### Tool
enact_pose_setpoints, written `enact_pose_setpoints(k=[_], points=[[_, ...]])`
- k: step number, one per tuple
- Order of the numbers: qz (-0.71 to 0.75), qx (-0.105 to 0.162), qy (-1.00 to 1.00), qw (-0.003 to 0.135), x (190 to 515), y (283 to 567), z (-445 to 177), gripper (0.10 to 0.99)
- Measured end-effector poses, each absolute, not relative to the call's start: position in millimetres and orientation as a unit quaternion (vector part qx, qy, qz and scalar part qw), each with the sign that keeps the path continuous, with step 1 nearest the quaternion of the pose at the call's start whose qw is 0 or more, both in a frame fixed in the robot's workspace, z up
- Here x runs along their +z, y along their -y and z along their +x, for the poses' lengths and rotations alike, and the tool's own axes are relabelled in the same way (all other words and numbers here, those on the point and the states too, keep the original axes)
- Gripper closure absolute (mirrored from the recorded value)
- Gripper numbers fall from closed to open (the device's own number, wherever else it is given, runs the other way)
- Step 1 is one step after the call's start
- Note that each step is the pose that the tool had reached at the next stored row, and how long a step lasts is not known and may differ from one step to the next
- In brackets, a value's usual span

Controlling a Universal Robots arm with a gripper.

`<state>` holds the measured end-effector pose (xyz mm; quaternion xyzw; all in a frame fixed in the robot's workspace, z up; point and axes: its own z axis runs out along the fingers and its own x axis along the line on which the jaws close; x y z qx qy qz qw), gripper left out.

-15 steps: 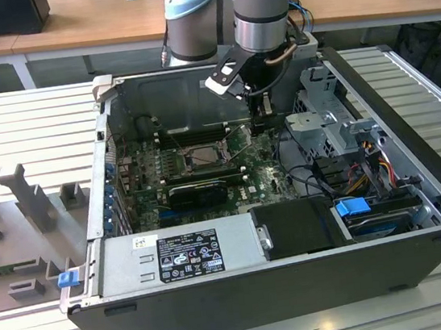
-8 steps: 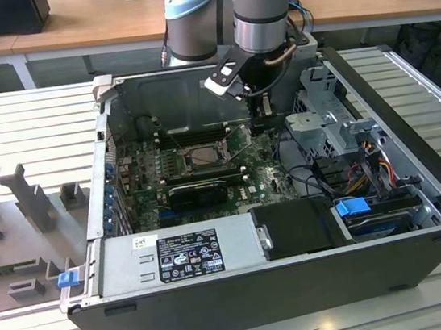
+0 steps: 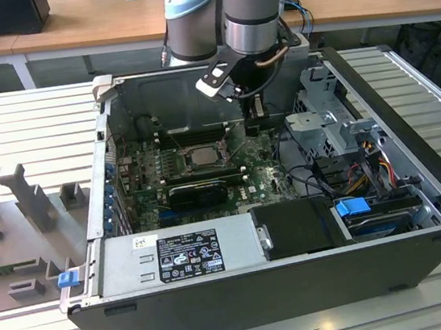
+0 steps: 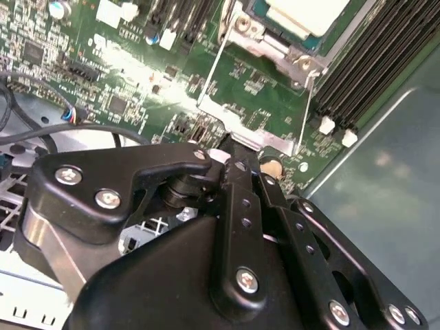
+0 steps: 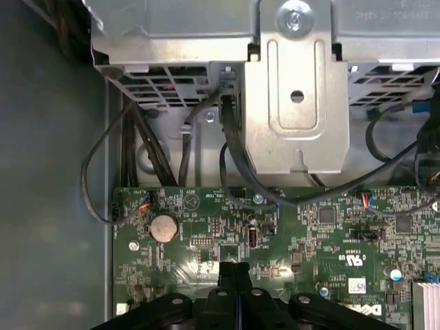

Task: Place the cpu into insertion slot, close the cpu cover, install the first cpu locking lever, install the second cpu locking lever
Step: 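Close the cpu cover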

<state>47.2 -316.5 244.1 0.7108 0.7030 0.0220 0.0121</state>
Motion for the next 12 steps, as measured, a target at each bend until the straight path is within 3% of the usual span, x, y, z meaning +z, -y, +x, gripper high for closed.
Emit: enact_pose_setpoints(k=[12], points=[[0.711, 0.022, -0.703, 0.012, 243.8, 316.5, 4.8, 0.98]])
